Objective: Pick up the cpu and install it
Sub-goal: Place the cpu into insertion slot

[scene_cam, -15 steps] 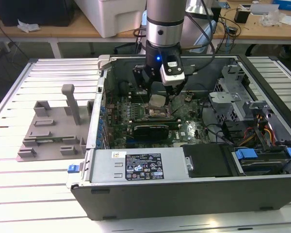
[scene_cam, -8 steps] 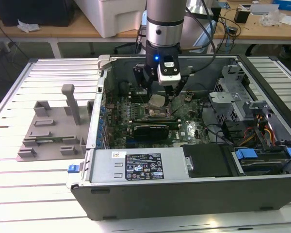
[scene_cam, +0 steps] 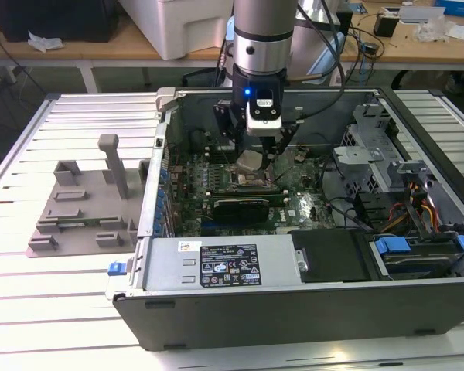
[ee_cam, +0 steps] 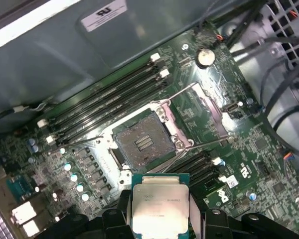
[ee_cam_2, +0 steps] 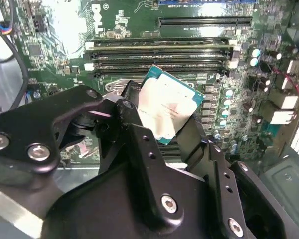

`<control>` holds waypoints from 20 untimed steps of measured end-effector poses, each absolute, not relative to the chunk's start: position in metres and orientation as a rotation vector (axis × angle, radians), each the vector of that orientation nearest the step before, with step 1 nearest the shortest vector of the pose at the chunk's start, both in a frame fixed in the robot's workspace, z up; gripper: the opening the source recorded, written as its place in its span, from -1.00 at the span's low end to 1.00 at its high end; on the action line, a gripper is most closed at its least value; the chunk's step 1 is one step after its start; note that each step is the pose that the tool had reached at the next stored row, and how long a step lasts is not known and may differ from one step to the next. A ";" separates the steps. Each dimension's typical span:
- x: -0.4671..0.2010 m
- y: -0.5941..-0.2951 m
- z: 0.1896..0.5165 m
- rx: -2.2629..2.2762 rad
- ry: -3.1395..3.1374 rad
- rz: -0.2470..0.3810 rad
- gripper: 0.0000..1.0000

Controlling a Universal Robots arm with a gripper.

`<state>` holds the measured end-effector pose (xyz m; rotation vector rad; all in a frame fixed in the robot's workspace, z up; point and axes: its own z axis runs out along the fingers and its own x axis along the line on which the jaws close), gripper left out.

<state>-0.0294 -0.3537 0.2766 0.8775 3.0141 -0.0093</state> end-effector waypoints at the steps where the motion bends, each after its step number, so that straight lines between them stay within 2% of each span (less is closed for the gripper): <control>1: -0.029 -0.354 0.277 0.892 3.010 -0.010 0.09; 5: -0.029 -0.354 0.277 0.965 2.979 -0.050 0.09; 20: -0.029 -0.354 0.277 1.248 2.875 -0.052 0.09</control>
